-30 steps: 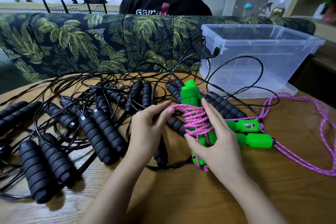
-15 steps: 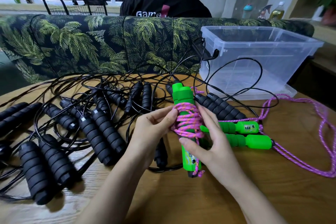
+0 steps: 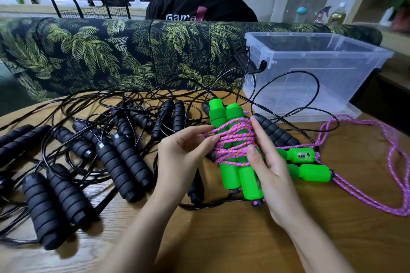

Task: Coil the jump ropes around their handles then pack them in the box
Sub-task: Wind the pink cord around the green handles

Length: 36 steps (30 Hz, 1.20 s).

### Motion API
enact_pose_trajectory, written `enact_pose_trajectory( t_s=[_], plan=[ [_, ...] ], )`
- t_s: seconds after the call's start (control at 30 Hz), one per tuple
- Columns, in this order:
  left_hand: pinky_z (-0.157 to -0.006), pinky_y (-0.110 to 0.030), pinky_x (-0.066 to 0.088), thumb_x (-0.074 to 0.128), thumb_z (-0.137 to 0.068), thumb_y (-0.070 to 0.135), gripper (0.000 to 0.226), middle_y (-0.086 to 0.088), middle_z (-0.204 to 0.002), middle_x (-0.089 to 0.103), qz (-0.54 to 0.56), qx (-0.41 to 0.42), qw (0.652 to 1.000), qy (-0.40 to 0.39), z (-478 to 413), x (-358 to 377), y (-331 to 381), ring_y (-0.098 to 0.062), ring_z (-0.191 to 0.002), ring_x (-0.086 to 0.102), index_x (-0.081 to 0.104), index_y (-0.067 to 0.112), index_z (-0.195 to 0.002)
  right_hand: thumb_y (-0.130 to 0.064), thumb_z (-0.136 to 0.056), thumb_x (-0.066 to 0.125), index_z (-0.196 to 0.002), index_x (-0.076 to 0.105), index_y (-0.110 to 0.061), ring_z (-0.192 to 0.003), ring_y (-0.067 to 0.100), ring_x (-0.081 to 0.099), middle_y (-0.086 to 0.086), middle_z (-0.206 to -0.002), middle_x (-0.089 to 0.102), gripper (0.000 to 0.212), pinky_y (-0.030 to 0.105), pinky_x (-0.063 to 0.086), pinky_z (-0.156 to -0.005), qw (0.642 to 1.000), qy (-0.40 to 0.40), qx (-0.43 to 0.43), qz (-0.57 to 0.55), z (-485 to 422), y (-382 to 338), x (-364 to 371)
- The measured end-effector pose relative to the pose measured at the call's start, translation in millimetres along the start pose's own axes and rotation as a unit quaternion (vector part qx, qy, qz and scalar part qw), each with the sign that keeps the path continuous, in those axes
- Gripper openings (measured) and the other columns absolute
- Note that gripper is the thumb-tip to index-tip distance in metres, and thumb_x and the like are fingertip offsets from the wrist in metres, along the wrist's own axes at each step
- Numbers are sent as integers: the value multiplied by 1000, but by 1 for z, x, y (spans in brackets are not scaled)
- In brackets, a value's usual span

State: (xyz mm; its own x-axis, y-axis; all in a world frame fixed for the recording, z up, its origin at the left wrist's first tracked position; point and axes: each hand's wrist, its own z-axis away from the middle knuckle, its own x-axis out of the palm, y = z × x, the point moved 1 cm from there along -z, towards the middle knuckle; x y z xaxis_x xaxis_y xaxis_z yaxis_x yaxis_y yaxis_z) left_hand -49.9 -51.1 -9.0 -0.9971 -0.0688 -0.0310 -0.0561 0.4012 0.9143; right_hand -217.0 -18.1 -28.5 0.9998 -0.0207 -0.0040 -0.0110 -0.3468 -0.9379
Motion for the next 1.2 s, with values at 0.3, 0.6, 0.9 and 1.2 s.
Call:
enact_pose_trajectory(
  t_s=[0.3, 0.6, 0.9, 1.2],
  plan=[
    [-70, -17, 53, 72, -83, 2, 16, -4, -87, 77, 55, -65, 996, -36, 0, 2, 1, -6, -78, 68, 76, 9, -97, -36, -91, 62, -133, 47, -35, -122, 8, 58, -12, -131, 62, 45, 40, 47, -103, 998, 32, 26, 37, 14, -3, 3],
    [-73, -21, 54, 75, -84, 6, 19, -2, -83, 74, -78, -98, 976, -180, 23, 13, 20, -6, -75, 67, 74, 25, -88, -2, -92, 62, -120, 54, -35, -81, 10, 72, -5, -102, 70, 44, 30, 60, -64, 980, 55, 141, 132, 89, -17, -20],
    [-92, -28, 54, 69, -89, 8, 16, 3, -98, 76, -185, -14, 941, -284, 68, 33, 22, -5, -92, 70, 76, 13, -103, -11, -78, 81, -75, 69, -23, -60, 5, 55, -12, -66, 61, 17, 12, 41, -58, 902, 106, -47, 415, 111, -42, -46],
    [-81, -22, 52, 81, -80, 18, 18, 10, -92, 73, -220, 34, 956, -189, 79, 20, 26, 0, -89, 68, 67, 17, -90, -17, -81, 78, -99, 79, -18, -77, 9, 55, -5, -95, 73, 19, 31, 52, -78, 912, 63, -11, 405, 90, -32, -22]
  ],
)
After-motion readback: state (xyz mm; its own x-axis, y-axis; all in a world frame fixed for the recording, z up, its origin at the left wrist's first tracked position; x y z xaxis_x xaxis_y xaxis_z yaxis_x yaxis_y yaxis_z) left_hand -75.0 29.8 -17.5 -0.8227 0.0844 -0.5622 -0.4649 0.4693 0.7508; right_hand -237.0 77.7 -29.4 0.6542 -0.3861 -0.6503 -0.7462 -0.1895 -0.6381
